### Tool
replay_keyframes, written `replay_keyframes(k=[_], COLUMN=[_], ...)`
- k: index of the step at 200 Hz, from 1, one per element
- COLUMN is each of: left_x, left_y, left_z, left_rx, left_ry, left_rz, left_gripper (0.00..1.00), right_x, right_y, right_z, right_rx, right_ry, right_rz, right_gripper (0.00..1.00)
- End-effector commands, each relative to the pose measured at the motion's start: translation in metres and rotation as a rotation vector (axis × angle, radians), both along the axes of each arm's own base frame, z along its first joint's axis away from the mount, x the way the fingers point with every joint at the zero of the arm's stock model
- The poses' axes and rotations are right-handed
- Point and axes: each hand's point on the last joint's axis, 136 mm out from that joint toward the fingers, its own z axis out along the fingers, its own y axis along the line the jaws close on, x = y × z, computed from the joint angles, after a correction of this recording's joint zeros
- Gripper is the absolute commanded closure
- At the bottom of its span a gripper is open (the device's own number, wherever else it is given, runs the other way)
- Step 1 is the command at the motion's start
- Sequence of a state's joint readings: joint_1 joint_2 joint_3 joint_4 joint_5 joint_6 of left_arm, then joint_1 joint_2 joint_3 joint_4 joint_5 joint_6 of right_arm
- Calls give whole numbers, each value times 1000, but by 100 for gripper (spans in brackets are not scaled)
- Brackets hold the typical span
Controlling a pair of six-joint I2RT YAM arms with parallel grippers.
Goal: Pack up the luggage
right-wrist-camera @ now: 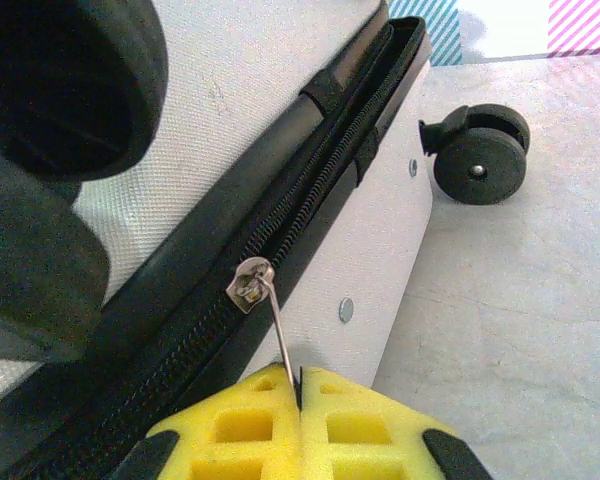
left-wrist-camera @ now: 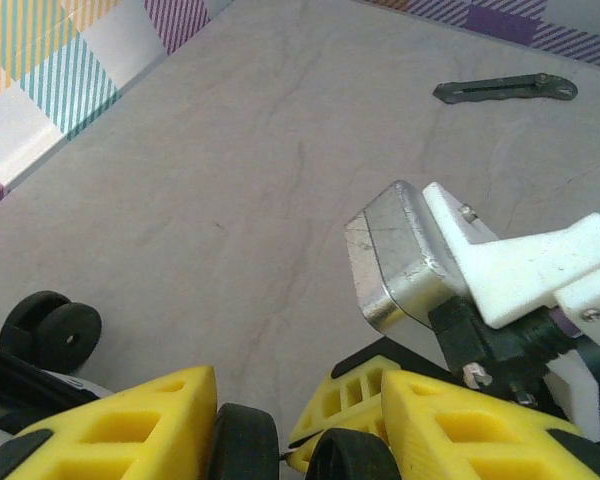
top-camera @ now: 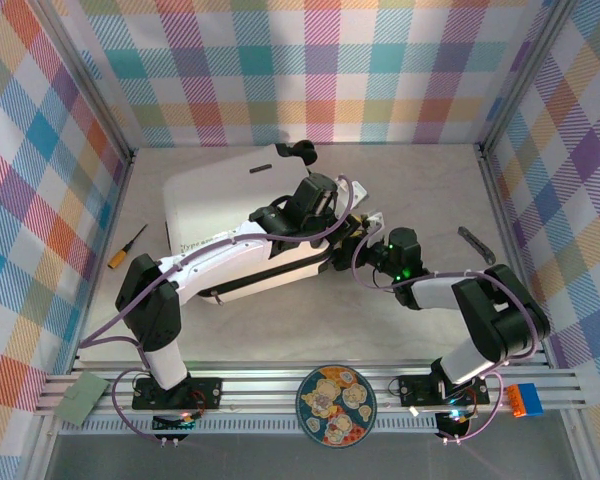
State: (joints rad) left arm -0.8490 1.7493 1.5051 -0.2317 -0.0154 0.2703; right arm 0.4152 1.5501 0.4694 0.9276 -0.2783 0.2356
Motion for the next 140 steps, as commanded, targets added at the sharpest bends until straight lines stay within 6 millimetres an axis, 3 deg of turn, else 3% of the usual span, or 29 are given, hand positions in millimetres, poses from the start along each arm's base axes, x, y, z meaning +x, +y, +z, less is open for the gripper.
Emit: replay_keyframes(k=[1,101,140], left_x=[-7,-9,-12], left_y=[8,6,10], left_z=[54,51,60], left_rx=[-178,-178,-185], left_ry=[2,10,-4], left_rz=[60,47,47], left_gripper=[97,98,98], right_x=[33,42,48], right_y=[-30,-34,-37], right_z=[11,0,-5], right_rx=[33,51,48], right_ry=[-24,13,30], right_rz=[-169,-180,-192], right_gripper=[100,100,100])
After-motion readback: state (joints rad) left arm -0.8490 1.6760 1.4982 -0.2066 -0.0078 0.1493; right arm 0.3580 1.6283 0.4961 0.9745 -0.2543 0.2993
